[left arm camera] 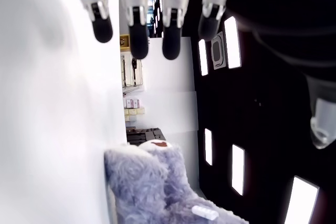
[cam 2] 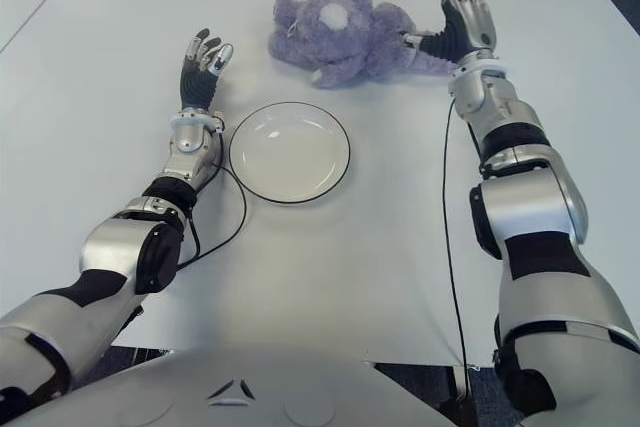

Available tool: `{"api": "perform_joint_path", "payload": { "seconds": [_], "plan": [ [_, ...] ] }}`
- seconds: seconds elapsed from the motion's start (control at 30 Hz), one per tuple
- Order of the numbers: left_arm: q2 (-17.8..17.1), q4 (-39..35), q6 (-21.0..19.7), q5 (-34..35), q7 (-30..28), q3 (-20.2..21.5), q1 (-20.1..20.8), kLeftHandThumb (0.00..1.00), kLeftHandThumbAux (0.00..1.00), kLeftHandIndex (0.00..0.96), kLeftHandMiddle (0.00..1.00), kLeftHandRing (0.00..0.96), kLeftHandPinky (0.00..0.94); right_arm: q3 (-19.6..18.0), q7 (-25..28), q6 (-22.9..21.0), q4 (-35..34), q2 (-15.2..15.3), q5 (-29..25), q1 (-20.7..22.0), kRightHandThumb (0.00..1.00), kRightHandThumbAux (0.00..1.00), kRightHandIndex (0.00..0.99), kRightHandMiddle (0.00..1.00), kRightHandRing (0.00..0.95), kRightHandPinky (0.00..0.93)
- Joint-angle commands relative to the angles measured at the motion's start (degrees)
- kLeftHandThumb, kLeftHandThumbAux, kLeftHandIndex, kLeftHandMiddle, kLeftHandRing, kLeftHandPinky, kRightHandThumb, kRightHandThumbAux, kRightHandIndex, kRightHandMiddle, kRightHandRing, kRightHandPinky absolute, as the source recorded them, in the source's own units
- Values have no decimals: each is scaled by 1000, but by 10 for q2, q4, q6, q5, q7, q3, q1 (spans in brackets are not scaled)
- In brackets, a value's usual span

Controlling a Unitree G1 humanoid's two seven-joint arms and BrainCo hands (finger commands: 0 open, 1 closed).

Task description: Put the doll into the plate.

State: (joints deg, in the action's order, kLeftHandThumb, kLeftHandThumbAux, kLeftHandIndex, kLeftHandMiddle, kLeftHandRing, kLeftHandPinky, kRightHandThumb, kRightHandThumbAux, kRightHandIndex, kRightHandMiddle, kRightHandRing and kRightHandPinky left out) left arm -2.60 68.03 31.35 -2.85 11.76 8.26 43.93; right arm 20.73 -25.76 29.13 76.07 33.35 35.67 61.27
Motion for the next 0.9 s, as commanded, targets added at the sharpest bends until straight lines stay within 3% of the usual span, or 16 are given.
{"api": "perform_joint_path", "payload": {
  "seconds": [0.03,0.17,0.5,0.9],
  "plan": [
    [42,94,-39,-16,18,-4,-159,0,470,124,176,160,112,28,27,-52,22,-47,27,5,263,533,0,0,0,61],
    [43,94,-38,-15,18,-4,-159,0,468,127,176,160,106,42,32,-61,23,-55,39,8,286,537,0,0,0,57],
    [44,95,-44,-15,16,-4,-157,0,467,134,178,159,104,75,33,-74,26,-72,69,13,333,548,0,0,0,152],
    [42,97,-56,-18,13,-7,-154,0,453,147,169,148,89,85,49,-66,29,-97,68,-3,392,583,0,0,6,179]
  ]
}}
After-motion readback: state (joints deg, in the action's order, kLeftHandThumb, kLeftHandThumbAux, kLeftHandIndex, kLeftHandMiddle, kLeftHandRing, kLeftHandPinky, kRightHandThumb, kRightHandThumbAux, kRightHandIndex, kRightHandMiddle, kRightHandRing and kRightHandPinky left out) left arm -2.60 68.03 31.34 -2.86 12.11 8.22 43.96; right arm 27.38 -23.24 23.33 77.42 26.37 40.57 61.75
